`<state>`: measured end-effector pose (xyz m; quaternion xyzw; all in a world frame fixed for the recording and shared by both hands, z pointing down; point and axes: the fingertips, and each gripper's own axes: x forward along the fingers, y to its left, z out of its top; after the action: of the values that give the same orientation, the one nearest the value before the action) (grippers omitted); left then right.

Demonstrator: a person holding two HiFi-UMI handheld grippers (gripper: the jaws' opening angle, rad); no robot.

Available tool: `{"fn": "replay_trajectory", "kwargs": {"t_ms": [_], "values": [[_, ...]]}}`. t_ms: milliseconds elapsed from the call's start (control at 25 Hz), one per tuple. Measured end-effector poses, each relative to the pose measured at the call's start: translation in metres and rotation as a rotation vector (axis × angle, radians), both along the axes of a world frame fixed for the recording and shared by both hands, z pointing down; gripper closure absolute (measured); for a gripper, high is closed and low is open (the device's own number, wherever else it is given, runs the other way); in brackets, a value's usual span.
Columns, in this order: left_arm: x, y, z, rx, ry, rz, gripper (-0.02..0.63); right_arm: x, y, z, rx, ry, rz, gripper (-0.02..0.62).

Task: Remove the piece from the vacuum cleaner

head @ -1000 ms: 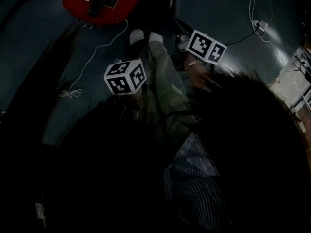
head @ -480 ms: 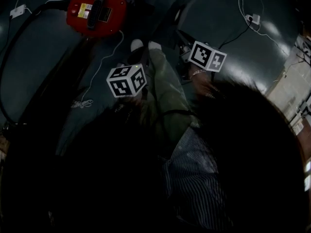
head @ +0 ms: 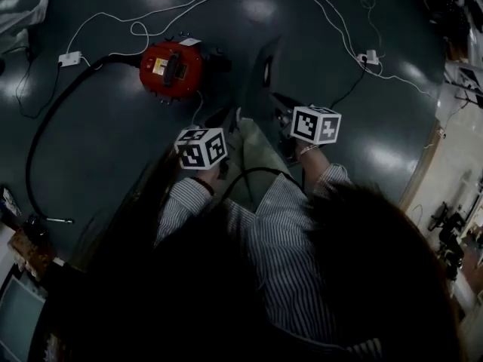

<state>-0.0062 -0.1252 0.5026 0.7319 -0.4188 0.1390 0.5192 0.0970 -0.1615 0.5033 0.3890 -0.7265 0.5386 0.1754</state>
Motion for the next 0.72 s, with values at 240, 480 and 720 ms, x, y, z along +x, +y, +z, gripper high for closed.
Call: {"fn": "replay_trajectory", "kwargs": {"t_ms": [240, 480, 720], "values": [[0.014, -0.018, -0.089, 0.145, -0.04, 0.077, 0.6, -0.018, -0.006, -0.095, 0.114, -0.084, -0.034, 0.571], [0.004, -0.034, -0.145, 0.253, -0.053, 0.024, 0.6, -0.036, -0.011, -0.16, 0.239, -0.132, -0.081, 0.571], [-0.019, -0.049, -0.164, 0.309, -0.06, -0.039, 0.6, -0.048, -0.019, -0.178, 0.296, -0.139, -0.114, 0.571]]}}
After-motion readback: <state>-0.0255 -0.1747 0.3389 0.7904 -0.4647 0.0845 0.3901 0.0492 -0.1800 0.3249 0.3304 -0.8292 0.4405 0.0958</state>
